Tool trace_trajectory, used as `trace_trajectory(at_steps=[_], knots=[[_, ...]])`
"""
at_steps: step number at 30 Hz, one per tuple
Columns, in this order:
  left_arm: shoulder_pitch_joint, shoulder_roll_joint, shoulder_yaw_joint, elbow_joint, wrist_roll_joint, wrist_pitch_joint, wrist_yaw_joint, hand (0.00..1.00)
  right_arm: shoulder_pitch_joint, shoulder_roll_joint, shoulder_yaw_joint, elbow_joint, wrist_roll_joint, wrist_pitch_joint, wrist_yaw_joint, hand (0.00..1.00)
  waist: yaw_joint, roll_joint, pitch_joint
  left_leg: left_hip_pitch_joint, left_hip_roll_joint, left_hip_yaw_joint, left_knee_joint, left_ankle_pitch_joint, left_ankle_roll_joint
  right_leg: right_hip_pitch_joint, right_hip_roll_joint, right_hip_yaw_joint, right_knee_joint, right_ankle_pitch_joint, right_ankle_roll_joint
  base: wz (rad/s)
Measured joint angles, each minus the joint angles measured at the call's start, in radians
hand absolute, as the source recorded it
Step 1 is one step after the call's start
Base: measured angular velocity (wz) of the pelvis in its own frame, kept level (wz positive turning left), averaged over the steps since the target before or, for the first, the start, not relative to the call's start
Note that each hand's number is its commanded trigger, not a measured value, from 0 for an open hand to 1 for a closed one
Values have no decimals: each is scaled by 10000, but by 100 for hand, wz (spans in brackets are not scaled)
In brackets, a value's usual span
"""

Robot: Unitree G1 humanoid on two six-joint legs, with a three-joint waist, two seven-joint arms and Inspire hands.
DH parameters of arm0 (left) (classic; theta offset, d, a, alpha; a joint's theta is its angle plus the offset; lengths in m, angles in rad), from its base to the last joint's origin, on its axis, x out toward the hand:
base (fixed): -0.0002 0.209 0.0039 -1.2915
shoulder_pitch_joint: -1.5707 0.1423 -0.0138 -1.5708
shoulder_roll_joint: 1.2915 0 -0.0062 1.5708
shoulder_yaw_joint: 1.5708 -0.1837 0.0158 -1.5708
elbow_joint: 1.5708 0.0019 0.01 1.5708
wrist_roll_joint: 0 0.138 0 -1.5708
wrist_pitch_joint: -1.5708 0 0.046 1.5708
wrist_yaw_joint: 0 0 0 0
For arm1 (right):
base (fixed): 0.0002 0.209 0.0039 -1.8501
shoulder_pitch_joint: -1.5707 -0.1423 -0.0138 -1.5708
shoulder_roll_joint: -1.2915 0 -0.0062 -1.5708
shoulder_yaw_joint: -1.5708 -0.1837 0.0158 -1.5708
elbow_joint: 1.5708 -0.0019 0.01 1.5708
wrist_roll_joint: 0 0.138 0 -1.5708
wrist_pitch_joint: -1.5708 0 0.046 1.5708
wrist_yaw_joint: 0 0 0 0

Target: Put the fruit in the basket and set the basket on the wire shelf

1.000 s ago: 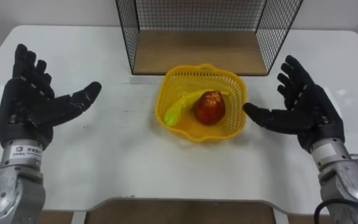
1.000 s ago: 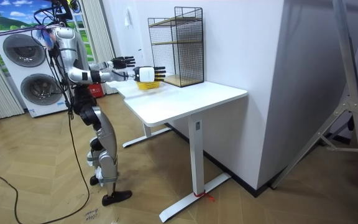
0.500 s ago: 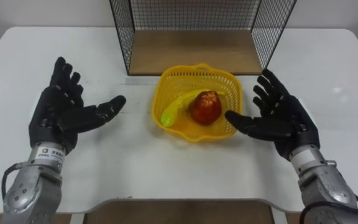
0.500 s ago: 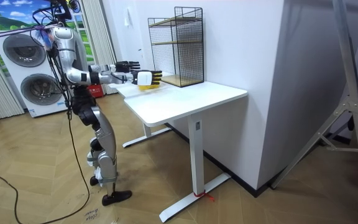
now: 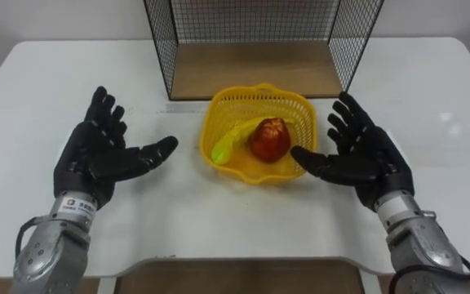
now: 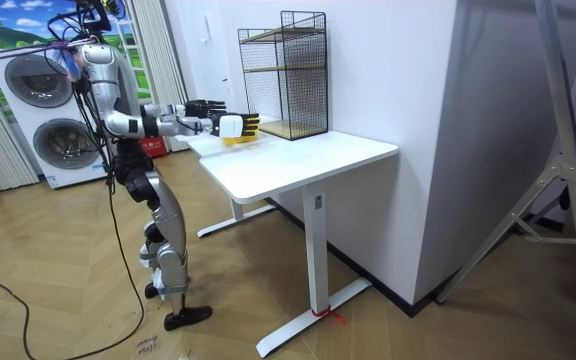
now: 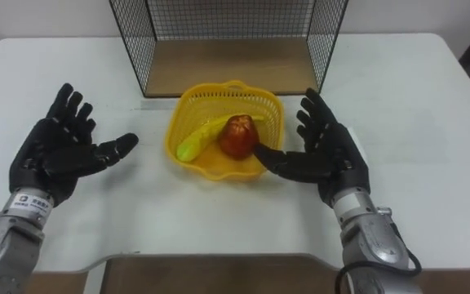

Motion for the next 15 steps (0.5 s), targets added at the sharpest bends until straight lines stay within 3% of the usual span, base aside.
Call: trace_trajectory(at_steps=[6,15], knots=[[0,4,-76,8,-3,32,-308,0,0,191,105,26,0,0,270,0,-3,-21,6,44,2,61,13,5,2,-15,-2,31,2,0,0,-3],[-4,-2,-347,164,19,407,-1182,0,-4,294,279,297,-26,100,498,0,-49,-182,109,48,-3,85,29,5,2,-29,-17,2,11,9,-10,0]])
